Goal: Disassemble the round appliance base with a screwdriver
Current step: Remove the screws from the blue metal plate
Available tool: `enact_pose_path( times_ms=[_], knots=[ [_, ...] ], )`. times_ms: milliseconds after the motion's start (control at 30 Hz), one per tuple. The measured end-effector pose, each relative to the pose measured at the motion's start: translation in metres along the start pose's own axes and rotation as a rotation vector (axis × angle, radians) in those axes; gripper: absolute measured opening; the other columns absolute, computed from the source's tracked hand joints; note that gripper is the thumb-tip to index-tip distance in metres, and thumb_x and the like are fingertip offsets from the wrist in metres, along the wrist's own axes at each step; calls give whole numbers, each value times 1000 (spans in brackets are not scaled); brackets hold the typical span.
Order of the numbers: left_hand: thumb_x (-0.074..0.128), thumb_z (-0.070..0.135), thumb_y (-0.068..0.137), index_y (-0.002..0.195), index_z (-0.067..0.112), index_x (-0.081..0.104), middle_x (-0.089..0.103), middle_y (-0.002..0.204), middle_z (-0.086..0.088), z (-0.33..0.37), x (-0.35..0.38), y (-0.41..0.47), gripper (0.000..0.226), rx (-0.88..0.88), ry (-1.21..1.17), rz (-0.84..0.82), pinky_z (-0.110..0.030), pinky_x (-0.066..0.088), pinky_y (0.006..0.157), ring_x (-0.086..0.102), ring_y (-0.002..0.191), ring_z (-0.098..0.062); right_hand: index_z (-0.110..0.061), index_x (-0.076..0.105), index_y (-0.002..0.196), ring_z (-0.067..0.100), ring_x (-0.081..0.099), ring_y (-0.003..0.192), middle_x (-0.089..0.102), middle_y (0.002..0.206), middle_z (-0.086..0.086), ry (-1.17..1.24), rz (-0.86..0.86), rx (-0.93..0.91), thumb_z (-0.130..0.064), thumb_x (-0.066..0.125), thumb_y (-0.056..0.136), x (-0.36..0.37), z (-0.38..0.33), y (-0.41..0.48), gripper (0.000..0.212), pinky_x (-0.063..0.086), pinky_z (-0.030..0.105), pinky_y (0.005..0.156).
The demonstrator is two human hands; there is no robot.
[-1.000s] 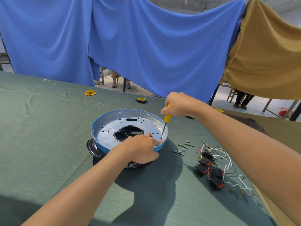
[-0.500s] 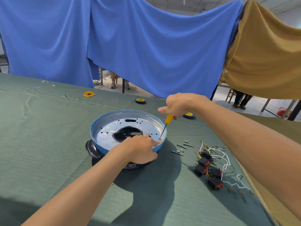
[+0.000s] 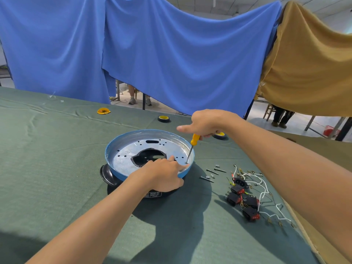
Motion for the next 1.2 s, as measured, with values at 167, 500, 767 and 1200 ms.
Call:
enact_pose_path(
  times_ms=[167, 500, 767, 1200],
  knots=[
    [39, 42, 97, 149, 42, 25, 34, 145, -6, 0, 0, -1, 54, -4, 1, 7, -51, 36, 99, 41, 126, -36, -15, 61, 65, 16, 43, 55, 52, 61, 0, -13, 72, -50, -30, 66, 85, -3, -7, 1, 26, 34, 23, 46],
    [39, 42, 97, 150, 41, 25, 30, 151, -6, -2, 0, 0, 55, -10, -5, 9, -52, 35, 102, 39, 131, -36, -12, 54, 52, 14, 39, 43, 45, 45, -3, 55, 105, 30, -40, 56, 92, -2, 4, 3, 48, 30, 23, 44],
    [39, 42, 96, 149, 43, 25, 31, 149, -7, -2, 1, 0, 55, -16, 0, 18, -50, 35, 101, 39, 130, -36, -7, 65, 86, 15, 47, 54, 59, 70, 3, 142, -23, -38, -43, 68, 83, 2, -3, 0, 36, 39, 21, 47],
    [39, 42, 96, 149, 42, 25, 32, 149, -6, -2, 1, 1, 55, -11, 0, 21, -51, 36, 101, 39, 130, -37, -7, 61, 65, 16, 39, 46, 45, 50, -1, 121, 62, 11, -54, 57, 86, 1, 3, 1, 52, 33, 22, 43]
  ],
)
Point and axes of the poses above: each hand's wrist, its own y-axis towards the middle knuckle, its own x-axis out of the palm, z = x × y, the point moved 8 cm from there along y, towards the middle knuckle
